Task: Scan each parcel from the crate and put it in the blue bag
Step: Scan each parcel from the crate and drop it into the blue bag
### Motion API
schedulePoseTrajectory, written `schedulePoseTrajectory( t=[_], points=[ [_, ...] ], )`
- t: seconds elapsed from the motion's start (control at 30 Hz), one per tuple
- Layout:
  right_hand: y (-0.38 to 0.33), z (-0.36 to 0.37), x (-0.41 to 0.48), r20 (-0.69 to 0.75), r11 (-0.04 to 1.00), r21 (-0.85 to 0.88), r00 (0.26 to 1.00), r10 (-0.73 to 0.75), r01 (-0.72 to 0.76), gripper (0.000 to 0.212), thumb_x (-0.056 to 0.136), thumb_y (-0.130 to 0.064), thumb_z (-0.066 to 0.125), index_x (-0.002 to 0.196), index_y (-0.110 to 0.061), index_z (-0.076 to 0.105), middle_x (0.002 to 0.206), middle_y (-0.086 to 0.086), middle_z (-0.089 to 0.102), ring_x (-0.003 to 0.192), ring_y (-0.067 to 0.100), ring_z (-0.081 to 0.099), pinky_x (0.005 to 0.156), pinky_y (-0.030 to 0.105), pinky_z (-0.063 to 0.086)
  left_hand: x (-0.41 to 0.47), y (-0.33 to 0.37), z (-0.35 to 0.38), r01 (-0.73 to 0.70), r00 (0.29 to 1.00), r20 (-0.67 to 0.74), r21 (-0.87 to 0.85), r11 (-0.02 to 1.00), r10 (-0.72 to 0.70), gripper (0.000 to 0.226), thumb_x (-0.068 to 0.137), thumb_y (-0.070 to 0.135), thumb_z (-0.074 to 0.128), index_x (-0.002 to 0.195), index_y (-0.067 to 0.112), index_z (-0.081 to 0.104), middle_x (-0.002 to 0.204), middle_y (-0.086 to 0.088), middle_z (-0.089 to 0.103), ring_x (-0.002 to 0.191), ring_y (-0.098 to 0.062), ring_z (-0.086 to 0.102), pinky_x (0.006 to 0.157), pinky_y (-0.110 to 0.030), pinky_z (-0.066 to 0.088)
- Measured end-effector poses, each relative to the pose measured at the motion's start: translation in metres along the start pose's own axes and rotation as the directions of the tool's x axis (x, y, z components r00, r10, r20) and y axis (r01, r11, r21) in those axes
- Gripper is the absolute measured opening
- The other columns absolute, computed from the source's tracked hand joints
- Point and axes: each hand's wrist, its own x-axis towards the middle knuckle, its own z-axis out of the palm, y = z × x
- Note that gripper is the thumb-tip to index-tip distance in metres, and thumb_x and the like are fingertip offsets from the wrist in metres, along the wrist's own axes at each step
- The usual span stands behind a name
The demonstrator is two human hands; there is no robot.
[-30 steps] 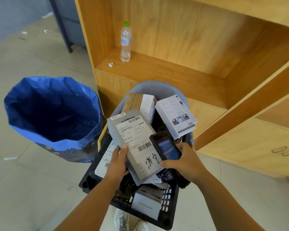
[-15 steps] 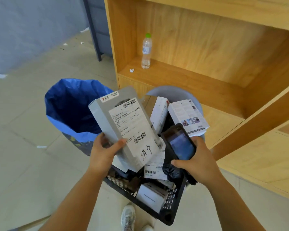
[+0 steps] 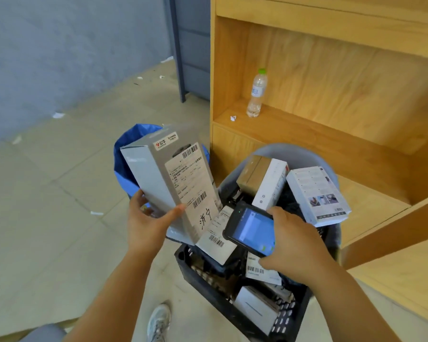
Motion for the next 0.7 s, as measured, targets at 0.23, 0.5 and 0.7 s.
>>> schedulePoseTrajectory(
  t=[0.23,0.5,0.7],
  points=[
    [-0.060,0.006,0.034,-0.003,0.997,-0.031,0.997,0.074,-0.074,0.073,0.061,-0.049,0.077,0.112,-0.030,0.027,0.108,-0.006,0.048,0.098,0.017,0.047,0.070,0.031,0.036,0.061,-0.012,-0.040,-0.011,1.000,0.015,0.050,0.999,0.010,0.084,0.062,0.032,0.088,0.131,0.025,0.040,0.122,0.010,0.051,0.107,-0.017,0.056,0.079,-0.031,0.050],
    [-0.131,0.026,0.069,-0.063,0.980,0.019,0.978,0.199,-0.198,0.082,0.060,-0.050,0.074,0.125,-0.028,0.028,0.112,-0.007,0.049,0.103,0.016,0.048,0.074,0.032,0.037,0.147,-0.025,-0.078,0.015,0.987,0.157,0.008,1.000,-0.016,0.081,0.061,0.026,0.090,0.127,0.024,0.044,0.121,0.006,0.056,0.104,-0.015,0.060,0.076,-0.026,0.051],
    [-0.150,0.047,0.079,-0.096,0.948,0.121,0.947,0.308,-0.296,0.082,0.057,-0.052,0.073,0.123,-0.028,0.029,0.111,-0.008,0.048,0.098,0.015,0.049,0.075,0.032,0.044,0.181,-0.044,-0.095,0.083,0.972,0.215,0.065,0.994,-0.095,0.067,0.067,0.028,0.087,0.120,0.030,0.046,0.115,0.007,0.057,0.104,-0.021,0.060,0.082,-0.039,0.052]
  ],
)
